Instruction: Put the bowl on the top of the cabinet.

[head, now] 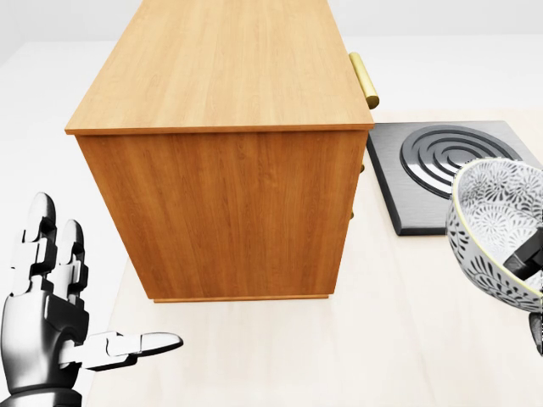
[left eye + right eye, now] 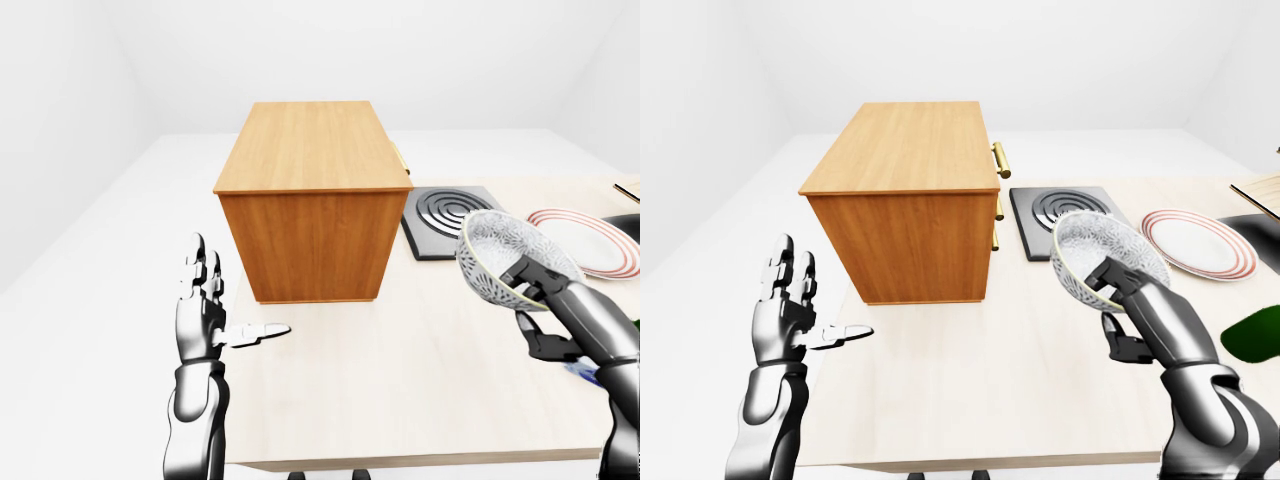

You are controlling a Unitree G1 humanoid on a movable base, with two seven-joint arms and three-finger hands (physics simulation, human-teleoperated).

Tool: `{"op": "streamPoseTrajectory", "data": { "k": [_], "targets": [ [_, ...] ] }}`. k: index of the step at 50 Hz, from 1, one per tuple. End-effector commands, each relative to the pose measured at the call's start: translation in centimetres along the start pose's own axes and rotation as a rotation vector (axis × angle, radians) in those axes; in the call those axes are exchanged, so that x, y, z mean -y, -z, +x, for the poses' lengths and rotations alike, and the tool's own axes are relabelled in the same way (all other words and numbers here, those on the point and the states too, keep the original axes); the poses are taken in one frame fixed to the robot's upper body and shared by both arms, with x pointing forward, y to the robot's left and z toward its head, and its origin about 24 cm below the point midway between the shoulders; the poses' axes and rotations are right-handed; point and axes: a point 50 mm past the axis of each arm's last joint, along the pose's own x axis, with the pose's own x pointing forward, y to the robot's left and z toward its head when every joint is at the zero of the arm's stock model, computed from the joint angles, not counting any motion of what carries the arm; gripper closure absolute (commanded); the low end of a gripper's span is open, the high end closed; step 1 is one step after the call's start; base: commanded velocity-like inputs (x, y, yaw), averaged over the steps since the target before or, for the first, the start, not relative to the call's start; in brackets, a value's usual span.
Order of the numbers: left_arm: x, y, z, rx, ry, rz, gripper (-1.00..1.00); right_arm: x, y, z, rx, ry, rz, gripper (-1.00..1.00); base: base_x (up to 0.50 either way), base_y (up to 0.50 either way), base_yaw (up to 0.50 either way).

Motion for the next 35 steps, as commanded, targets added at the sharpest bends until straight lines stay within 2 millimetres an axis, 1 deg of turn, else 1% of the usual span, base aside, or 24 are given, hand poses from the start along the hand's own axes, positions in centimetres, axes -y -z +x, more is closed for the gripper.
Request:
{"op": "streamPoseTrajectory", "data": {
  "k": [1,3,4,5,6,7,9,10,11,13,14,16,18,19,20,21,23,25,27,31,35],
  "targets": [
    [0.1,0.2,0.0,-0.008,0.007,0.001,-1.0,5.4,-3.5,5.3,0.141,0.135,-0.235,1.0,0.0,0.0,0.0],
    [0.1,0.2,0.0,-0.009,0.007,0.001,-1.0,6.3,-3.7,7.2,0.135,0.14,-0.232,1.0,0.0,0.0,0.0],
    [0.1,0.2,0.0,-0.01,0.007,0.001,-1.0,6.8,-3.8,7.9,0.135,0.155,-0.265,1.0,0.0,0.0,0.0],
    [0.1,0.2,0.0,-0.007,0.008,0.001,-1.0,7.6,-4.1,9.7,0.134,0.155,-0.252,1.0,0.0,0.0,0.0],
    [0.1,0.2,0.0,-0.007,0.009,0.001,-1.0,8.1,-4.2,10.6,0.13,0.191,-0.307,1.0,0.0,0.0,0.0],
    [0.1,0.2,0.0,-0.007,0.01,0.001,-1.0,8.5,-4.2,11.4,0.125,0.203,-0.329,1.0,0.0,0.0,0.0],
    [0.1,0.2,0.0,-0.009,0.01,0.001,-1.0,8.8,-4.4,13.2,0.119,0.174,-0.29,1.0,0.0,0.0,0.0],
    [0.1,0.2,0.0,-0.009,0.01,0.001,-1.0,9.2,-4.2,14.3,0.094,0.187,-0.311,1.0,0.0,0.0,0.0],
    [0.1,0.3,0.0,-0.011,0.01,0.001,-1.0,9.9,-3.8,16.2,0.04,0.213,-0.324,1.0,0.0,0.0,0.0],
    [0.1,0.3,0.0,-0.011,0.012,0.001,-1.0,10.3,-3.6,17.7,0.001,0.212,-0.307,1.0,0.0,0.0,0.0],
    [0.1,0.2,0.0,-0.007,0.011,0.001,-1.0,10.7,-3.5,18.6,-0.033,0.231,-0.335,1.0,0.0,0.0,0.0],
    [0.2,0.2,0.0,-0.009,0.011,0.002,-1.0,11.5,-4.0,20.3,-0.077,0.234,-0.328,1.0,0.0,0.0,0.0],
    [0.2,0.3,0.0,-0.011,0.012,0.002,-1.0,12.0,-4.4,21.0,-0.108,0.259,-0.367,1.0,0.0,0.0,0.0],
    [0.2,0.3,0.0,-0.012,0.011,0.002,-1.0,12.3,-5.1,21.6,-0.119,0.25,-0.361,1.0,0.0,0.0,0.0],
    [0.2,0.3,0.0,-0.012,0.011,0.002,-1.0,12.4,-5.1,21.7,-0.122,0.251,-0.361,1.0,0.0,0.0,0.0],
    [0.2,0.2,0.0,-0.009,0.012,0.002,-1.0,12.6,-5.9,22.0,-0.121,0.245,-0.373,1.0,0.0,0.0,0.0],
    [0.2,0.2,0.1,-0.008,0.012,0.002,-1.0,13.0,-7.0,22.3,-0.109,0.245,-0.369,1.0,0.0,0.0,0.0],
    [0.1,0.3,0.1,-0.011,0.012,0.001,-1.0,13.7,-8.5,22.5,-0.087,0.253,-0.383,1.0,0.0,0.0,0.0],
    [0.1,0.3,0.1,-0.011,0.012,0.001,-1.0,14.0,-9.3,22.5,-0.073,0.259,-0.388,1.0,0.0,0.0,0.0],
    [0.2,0.4,0.1,-0.013,0.012,0.001,-1.0,15.1,-11.6,22.6,-0.037,0.288,-0.433,1.0,0.0,0.0,0.0],
    [0.1,0.4,0.2,-0.012,0.011,0.0,-1.0,15.4,-13.4,22.7,-0.004,0.3,-0.451,1.0,0.0,0.0,0.0]
  ]
}}
